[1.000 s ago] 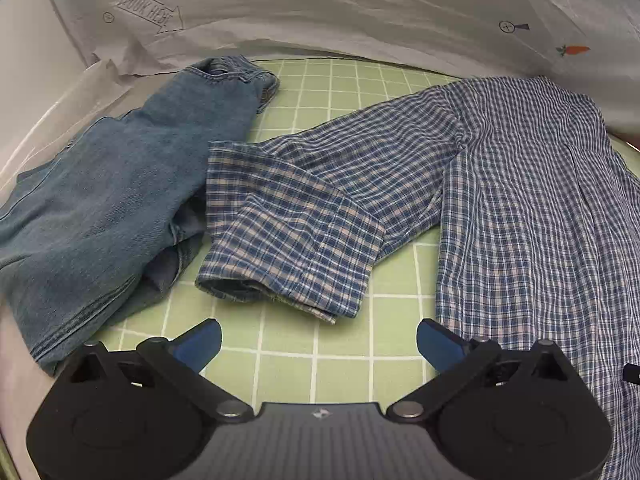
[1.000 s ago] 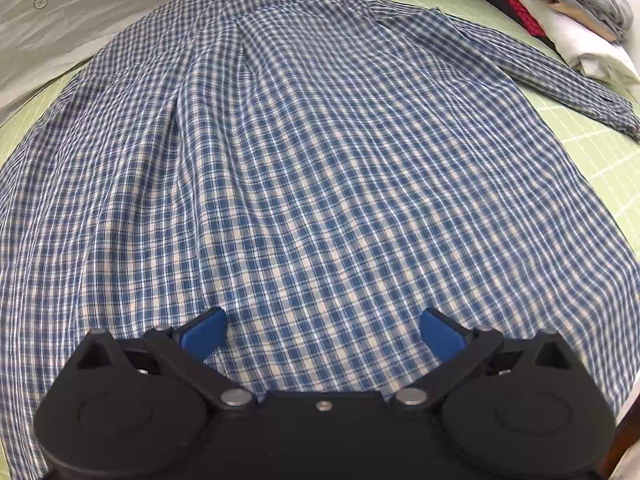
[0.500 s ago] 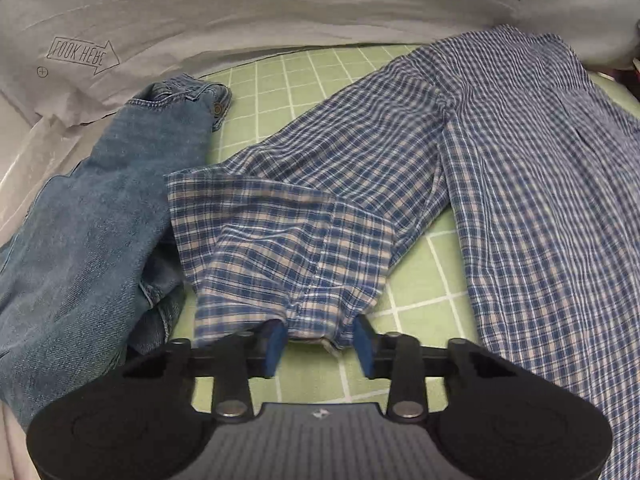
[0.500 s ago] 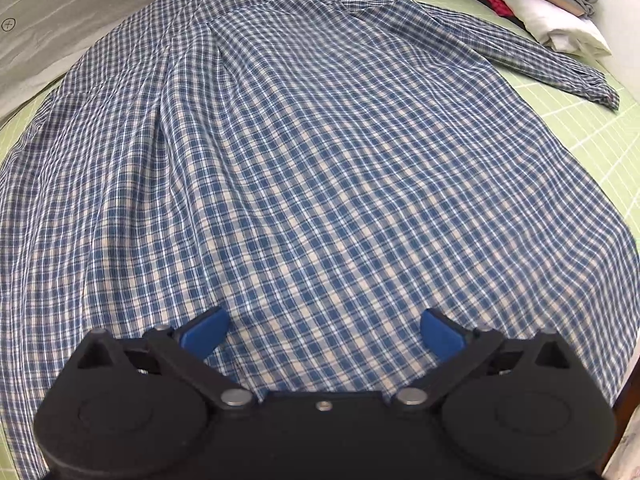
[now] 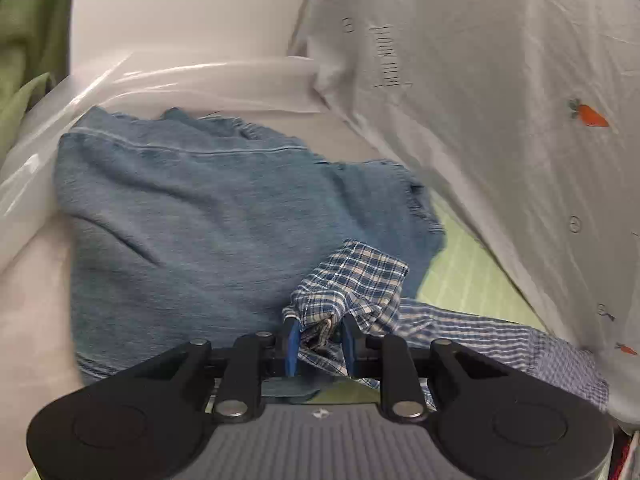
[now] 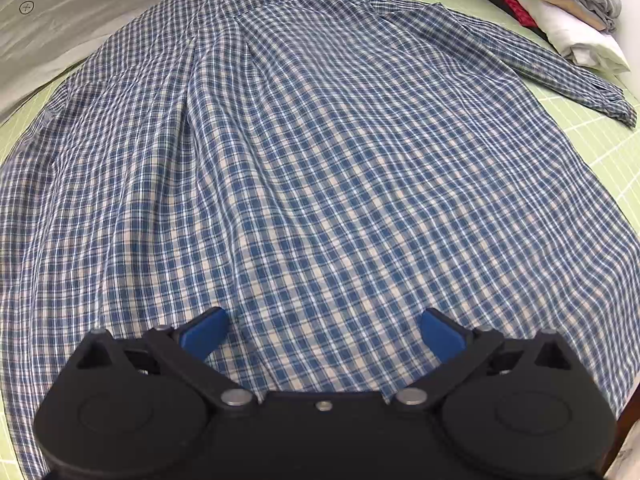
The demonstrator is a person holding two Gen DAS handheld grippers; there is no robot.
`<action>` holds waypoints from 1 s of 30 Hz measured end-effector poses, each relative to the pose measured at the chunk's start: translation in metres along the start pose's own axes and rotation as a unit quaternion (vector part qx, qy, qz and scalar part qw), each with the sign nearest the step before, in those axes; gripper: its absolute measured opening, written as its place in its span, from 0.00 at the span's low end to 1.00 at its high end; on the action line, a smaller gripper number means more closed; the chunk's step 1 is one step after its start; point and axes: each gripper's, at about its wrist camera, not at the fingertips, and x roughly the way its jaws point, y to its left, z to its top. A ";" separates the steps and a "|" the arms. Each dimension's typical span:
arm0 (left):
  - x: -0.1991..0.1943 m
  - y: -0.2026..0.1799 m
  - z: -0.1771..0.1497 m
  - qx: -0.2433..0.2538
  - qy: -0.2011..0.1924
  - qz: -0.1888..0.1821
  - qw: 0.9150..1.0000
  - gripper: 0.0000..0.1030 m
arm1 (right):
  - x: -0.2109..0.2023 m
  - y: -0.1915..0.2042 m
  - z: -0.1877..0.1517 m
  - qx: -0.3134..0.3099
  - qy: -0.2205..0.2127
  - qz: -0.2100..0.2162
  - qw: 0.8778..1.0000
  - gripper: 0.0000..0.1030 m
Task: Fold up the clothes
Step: 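Grasp the sleeve cuff by the jeans with the left gripper and pull it straight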
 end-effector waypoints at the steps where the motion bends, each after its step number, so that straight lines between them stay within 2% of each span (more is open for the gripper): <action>1: -0.001 0.006 0.002 -0.015 -0.003 0.010 1.000 0.30 | 0.000 0.000 0.000 -0.001 0.000 0.000 1.000 1.00; 2: -0.002 0.013 0.004 -0.031 -0.007 0.019 0.999 0.40 | 0.000 0.001 0.000 -0.001 0.000 0.001 1.000 1.00; 3: -0.003 0.019 0.007 -0.046 -0.010 0.029 0.998 0.46 | 0.000 0.000 0.000 -0.001 0.000 0.001 1.000 1.00; 5: -0.006 0.031 0.011 -0.076 -0.017 0.048 0.996 0.71 | 0.000 0.000 0.000 0.000 0.000 0.001 1.000 1.00; 7: -0.011 0.023 0.012 -0.044 -0.041 0.062 0.996 0.72 | 0.002 -0.001 0.001 0.000 -0.001 0.001 1.000 1.00; 10: -0.012 0.012 0.017 0.005 -0.056 0.066 0.996 0.75 | 0.004 -0.001 0.001 -0.001 -0.002 0.002 1.000 1.00; 15: 0.014 -0.008 0.021 0.086 -0.014 0.044 0.995 0.78 | 0.005 0.004 0.003 -0.005 -0.007 0.003 1.000 1.00; 17: 0.025 -0.014 0.018 0.099 0.004 0.060 0.993 0.78 | 0.006 0.005 0.004 -0.007 -0.008 0.004 1.000 1.00; 18: 0.027 -0.012 0.017 0.090 0.003 0.067 0.994 0.78 | 0.006 0.005 0.005 -0.008 -0.008 0.004 1.000 1.00; 19: 0.028 -0.010 0.015 0.079 0.001 0.072 0.994 0.75 | 0.007 0.006 0.006 -0.009 -0.008 0.005 1.000 1.00; 21: 0.028 -0.004 0.013 0.053 -0.003 0.074 0.996 0.56 | 0.007 0.006 0.006 -0.012 -0.009 0.006 1.000 1.00; 22: 0.026 0.001 0.013 0.037 -0.005 0.070 0.997 0.35 | 0.008 0.006 0.007 -0.013 -0.010 0.007 1.000 1.00; 23: 0.023 0.005 0.013 0.025 -0.008 0.060 0.998 0.21 | 0.008 0.006 0.007 -0.015 -0.011 0.008 1.000 1.00; 26: 0.003 0.018 0.012 -0.017 -0.028 0.047 0.998 0.17 | 0.008 0.007 0.007 -0.020 -0.014 0.011 1.000 1.00; 30: -0.030 0.035 0.002 -0.086 -0.042 0.026 0.995 0.17 | 0.008 0.008 0.005 -0.027 -0.022 0.014 0.999 1.00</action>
